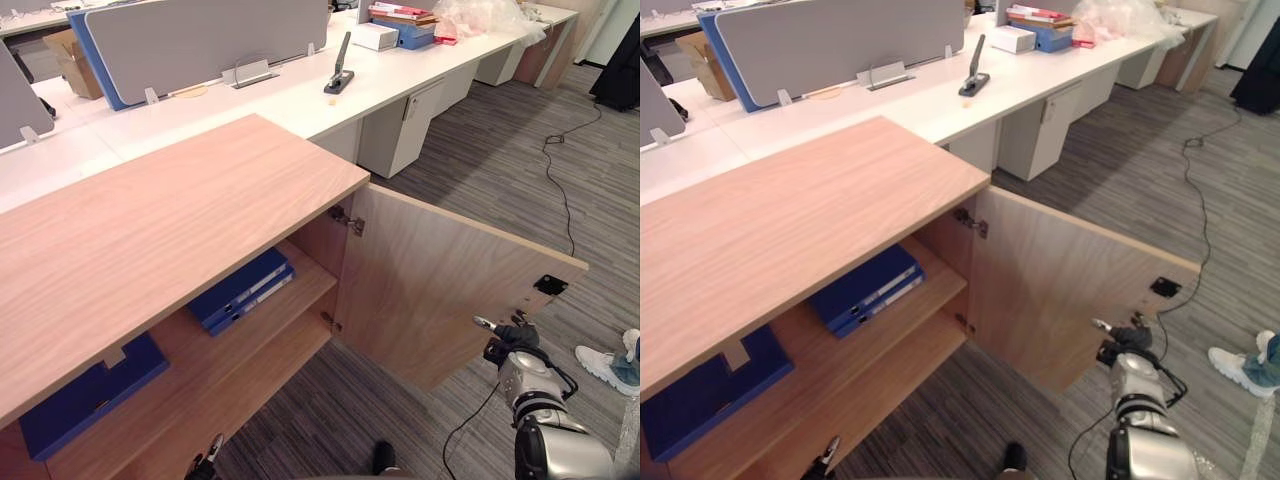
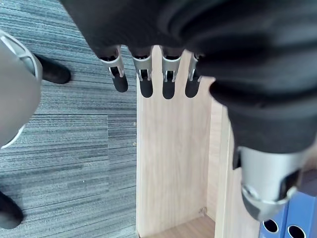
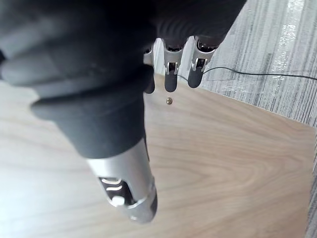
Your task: Walk over to the cabinet, pick up the folder, carry it to the office cabinet, place the folder inside the office cabinet, then close the office cabinet door
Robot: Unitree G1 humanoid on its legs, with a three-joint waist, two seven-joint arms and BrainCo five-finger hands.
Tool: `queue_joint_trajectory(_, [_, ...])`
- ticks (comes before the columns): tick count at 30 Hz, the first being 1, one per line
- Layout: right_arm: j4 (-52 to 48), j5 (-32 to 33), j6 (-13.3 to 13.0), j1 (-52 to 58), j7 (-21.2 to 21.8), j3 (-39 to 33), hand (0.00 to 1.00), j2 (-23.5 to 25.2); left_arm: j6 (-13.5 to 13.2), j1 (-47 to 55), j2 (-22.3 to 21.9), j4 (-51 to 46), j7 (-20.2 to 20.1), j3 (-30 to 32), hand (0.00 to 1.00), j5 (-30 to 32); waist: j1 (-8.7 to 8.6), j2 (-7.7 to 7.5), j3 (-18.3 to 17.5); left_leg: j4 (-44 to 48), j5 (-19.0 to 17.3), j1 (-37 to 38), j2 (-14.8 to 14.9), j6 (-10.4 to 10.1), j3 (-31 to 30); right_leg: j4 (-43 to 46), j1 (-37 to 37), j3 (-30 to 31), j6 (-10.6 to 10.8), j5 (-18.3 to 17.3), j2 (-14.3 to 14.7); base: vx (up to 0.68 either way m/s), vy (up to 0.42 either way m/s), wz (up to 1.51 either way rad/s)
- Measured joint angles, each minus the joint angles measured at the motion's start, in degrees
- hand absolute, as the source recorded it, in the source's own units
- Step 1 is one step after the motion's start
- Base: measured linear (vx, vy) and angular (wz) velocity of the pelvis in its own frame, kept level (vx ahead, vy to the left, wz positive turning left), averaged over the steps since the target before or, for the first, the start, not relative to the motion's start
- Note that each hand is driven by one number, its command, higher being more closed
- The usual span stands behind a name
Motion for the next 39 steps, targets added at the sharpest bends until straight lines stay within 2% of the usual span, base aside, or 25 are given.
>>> queue_joint_trajectory(3, [0.1, -0.1, 1.0, -1.6, 0.8, 4.2, 0.0, -0.4, -0.1, 0.1, 0.0, -0.1, -0.1, -0.4, 0.0, -0.4, -0.1, -0.57, 0.0, 0.5, 0.0, -1.2, -0.2, 0.0, -0.8, 0.0, -0.8, -0.3, -0.4, 0.3, -0.3, -0.07, -0.006, 0.04])
queue_joint_trajectory(8, [-0.3, -2.4, 1.7, -4.9, 5.1, 11.3, 0.0, -2.2, -0.1, 1.2, 0.0, -0.9, -0.2, -1.6, 0.0, -0.5, -0.19, -1.24, 0.4, 0.9, 0.3, -2.4, -0.6, -0.1, -1.5, 0.0, -1.7, -0.1, -0.9, 0.8, -0.6, -0.06, 0.002, 0.01])
queue_joint_trajectory(11, [-8.1, -2.8, 1.7, -4.2, 5.8, 18.9, 0.0, -2.8, -0.1, 1.5, 0.0, -2.2, -0.5, -1.7, 0.0, -0.5, -0.18, -1.6, 0.5, 1.2, 0.2, -2.9, -0.6, 0.0, -1.8, 0.0, -1.9, -0.1, -1.0, 0.9, -0.7, -0.05, 0.008, 0.0])
queue_joint_trajectory(12, [-14.0, -3.5, 1.6, -3.0, 6.2, 22.4, 0.0, -3.2, -0.1, 1.5, 0.0, -2.3, -0.5, -1.7, 0.0, -0.5, -0.28, -1.62, 0.6, 1.3, 0.1, -3.0, -0.6, 0.2, -1.9, 0.0, -2.0, -0.1, -1.0, 0.9, -0.7, -0.04, 0.017, -0.01])
queue_joint_trajectory(13, [-23.6, -4.8, 0.7, -1.8, 7.8, 27.1, 0.0, -3.6, -0.1, 1.6, -0.1, -2.7, -0.6, -1.8, 0.0, -0.5, -0.7, -1.68, 0.6, 1.3, -0.1, -3.0, -0.6, 0.5, -2.0, 0.0, -2.1, -0.1, -1.0, 0.9, -0.6, 0.0, 0.0, 0.0])
queue_joint_trajectory(15, [-32.2, -4.8, -1.2, -0.5, 9.4, 31.1, 0.0, -4.3, 0.0, 1.6, 0.0, -3.8, -0.6, -1.8, 0.0, -0.5, -0.85, -1.91, 0.4, 1.3, -0.1, -3.3, -0.6, 0.6, -2.0, 0.0, -2.4, 0.0, -1.0, 0.9, -0.6, 0.0, 0.0, 0.0])
queue_joint_trajectory(16, [-38.6, -4.7, -3.0, 0.5, 11.6, 34.6, 0.0, -4.4, 0.0, 1.7, 0.2, -4.5, -0.6, -1.7, 0.0, -0.5, -0.66, -2.32, -0.2, 1.5, 0.0, -3.9, -0.6, 0.5, -2.0, 0.0, -3.0, 0.0, -1.0, 0.9, -0.6, 0.01, 0.036, 0.0])
queue_joint_trajectory(19, [-44.1, -3.9, -5.4, 2.5, 15.5, 39.1, 0.0, -4.3, 0.1, 1.7, 0.1, -4.5, -0.7, -1.8, 0.0, -0.5, -0.34, -2.87, -0.6, 1.5, 0.0, -3.9, -0.6, 0.4, -2.1, 0.0, -3.0, 0.1, -1.0, 0.9, -0.5, 0.03, 0.044, -0.01])
queue_joint_trajectory(20, [-44.3, -3.1, -5.5, 3.4, 17.0, 40.0, 0.0, -4.3, 0.1, 1.6, 0.2, -4.5, -0.7, -2.0, 0.0, -0.5, -0.15, -3.13, -0.8, 1.5, 0.0, -3.9, -0.6, 0.5, -2.1, 0.0, -3.0, 0.2, -1.0, 0.9, -0.5, 0.05, 0.071, -0.02])
queue_joint_trajectory(24, [-43.4, -2.2, -5.4, 8.0, 18.6, 40.1, 0.0, -4.3, 0.2, 1.6, 0.8, -4.5, -1.0, -2.9, 0.0, -0.5, 0.04, -3.4, -1.3, 1.7, -0.2, -3.8, -0.6, 0.9, -2.3, 0.0, -2.9, 0.4, -1.0, 0.9, -0.5, 0.03, 0.052, -0.02])
queue_joint_trajectory(26, [-42.6, -2.3, -5.1, 11.6, 18.6, 38.7, 0.0, -4.3, 0.2, 1.5, 0.9, -4.5, -1.2, -2.9, 0.0, -0.5, 0.03, -3.37, -1.3, 1.9, -0.5, -3.8, -0.6, 1.4, -2.2, 0.0, -2.9, 0.5, -1.0, 0.9, -0.5, 0.0, 0.037, -0.04])
queue_joint_trajectory(29, [-41.6, -2.5, -4.7, 19.5, 18.3, 31.5, 0.0, -3.8, 0.3, 1.7, 1.0, -4.4, -1.2, -2.8, 0.0, -0.5, -0.21, -3.24, -1.4, 2.6, -1.1, -3.7, -0.7, 2.4, -2.1, 0.0, -2.7, 0.8, -1.0, 0.9, -0.5, -0.02, 0.03, -0.05])
queue_joint_trajectory(30, [-40.3, -2.5, -4.6, 21.5, 18.2, 27.5, 0.0, -3.2, 0.3, 1.7, 1.0, -4.4, -1.2, -2.6, 0.0, -0.5, -0.51, -3.19, -1.5, 2.6, -1.2, -3.7, -0.8, 2.6, -2.1, 0.0, -2.7, 0.9, -1.0, 0.9, -0.6, -0.03, 0.028, -0.04])
queue_joint_trajectory(31, [-37.8, -2.5, -4.4, 24.1, 16.7, 19.6, 0.0, -1.8, 0.5, 2.0, 1.1, -4.4, -1.2, -2.1, 0.0, -0.5, -1.2, -3.05, -1.6, 2.7, -1.5, -3.6, -0.8, 3.0, -2.1, 0.0, -2.7, 1.1, -1.0, 0.9, -0.6, -0.04, 0.026, -0.06])
queue_joint_trajectory(32, [-37.0, -2.5, -4.3, 25.0, 16.1, 16.5, 0.0, -1.4, 0.6, 2.2, 1.0, -4.4, -1.2, -1.9, 0.0, -0.5, -1.55, -2.92, -1.7, 2.8, -1.5, -3.6, -0.8, 3.1, -2.0, 0.0, -2.7, 1.2, -1.0, 0.9, -0.5, -0.05, 0.024, -0.09])
queue_joint_trajectory(34, [-35.0, -2.5, -3.4, 27.8, 12.9, 4.6, 0.0, -1.0, 0.6, 3.4, 0.9, -4.3, -1.2, -1.1, 0.0, -0.4, -2.79, -2.14, -2.2, 2.7, -1.6, -3.0, -0.9, 3.2, -1.3, 0.0, -2.7, 2.0, -1.0, 0.9, -0.4, -0.03, 0.021, -0.17])
queue_joint_trajectory(37, [-33.2, -2.4, -3.1, 29.5, 10.0, -5.2, 0.0, -0.8, 0.7, 3.9, 0.9, -4.3, -1.2, 0.5, 0.0, -0.3, -3.41, -1.53, -2.5, 2.6, -1.9, -2.2, -0.8, 3.0, -0.4, 0.0, -2.7, 3.0, -1.0, 0.9, 0.0, -0.05, 0.02, -0.22])
queue_joint_trajectory(39, [-31.7, -2.4, -2.9, 30.2, 7.8, -11.4, 0.0, -0.8, 0.7, 4.0, 0.8, -4.3, -1.2, 1.7, 0.0, -0.2, -4.45, -1.36, -2.6, 2.7, -2.5, -1.6, -0.7, 2.5, 0.5, 0.0, -2.8, 3.9, -1.0, 0.9, 0.3, -0.07, 0.011, -0.22])
